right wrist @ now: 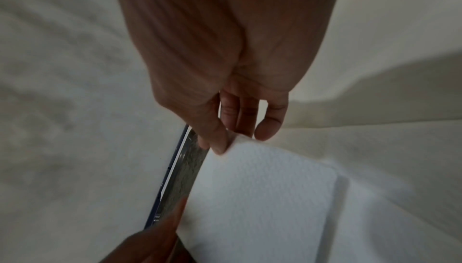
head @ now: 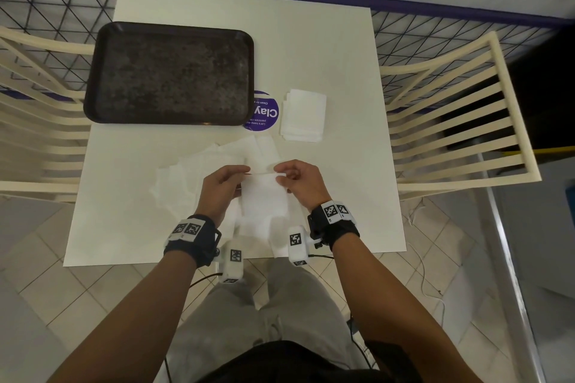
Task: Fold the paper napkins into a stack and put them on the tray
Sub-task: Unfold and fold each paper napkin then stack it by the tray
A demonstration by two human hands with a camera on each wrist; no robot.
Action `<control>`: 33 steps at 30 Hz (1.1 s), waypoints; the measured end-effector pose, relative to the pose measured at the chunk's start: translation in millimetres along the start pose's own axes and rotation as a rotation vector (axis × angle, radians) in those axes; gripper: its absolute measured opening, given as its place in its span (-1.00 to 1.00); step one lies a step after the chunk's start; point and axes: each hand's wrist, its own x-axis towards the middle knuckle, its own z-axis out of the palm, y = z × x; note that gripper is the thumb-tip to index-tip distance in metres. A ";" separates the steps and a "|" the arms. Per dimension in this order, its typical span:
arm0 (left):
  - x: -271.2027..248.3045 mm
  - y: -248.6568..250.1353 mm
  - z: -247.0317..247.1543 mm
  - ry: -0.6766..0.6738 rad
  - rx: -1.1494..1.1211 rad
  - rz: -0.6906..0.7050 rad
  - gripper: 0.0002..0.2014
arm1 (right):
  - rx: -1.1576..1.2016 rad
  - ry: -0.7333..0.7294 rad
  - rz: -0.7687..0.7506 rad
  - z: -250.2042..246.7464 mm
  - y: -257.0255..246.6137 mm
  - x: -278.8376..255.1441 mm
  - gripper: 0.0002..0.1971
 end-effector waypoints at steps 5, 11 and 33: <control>6.5 -8.9 -3.2 0.040 0.170 0.015 -0.91 | 0.009 0.002 -0.016 4.5 0.7 0.8 -0.73; -4.1 3.3 6.6 0.026 0.496 0.235 -0.85 | -0.289 -0.028 -0.120 19.1 -11.3 -0.8 -0.86; -0.4 5.5 16.7 0.233 0.459 0.351 -0.88 | -0.051 -0.006 0.085 9.8 -17.4 -4.4 -0.76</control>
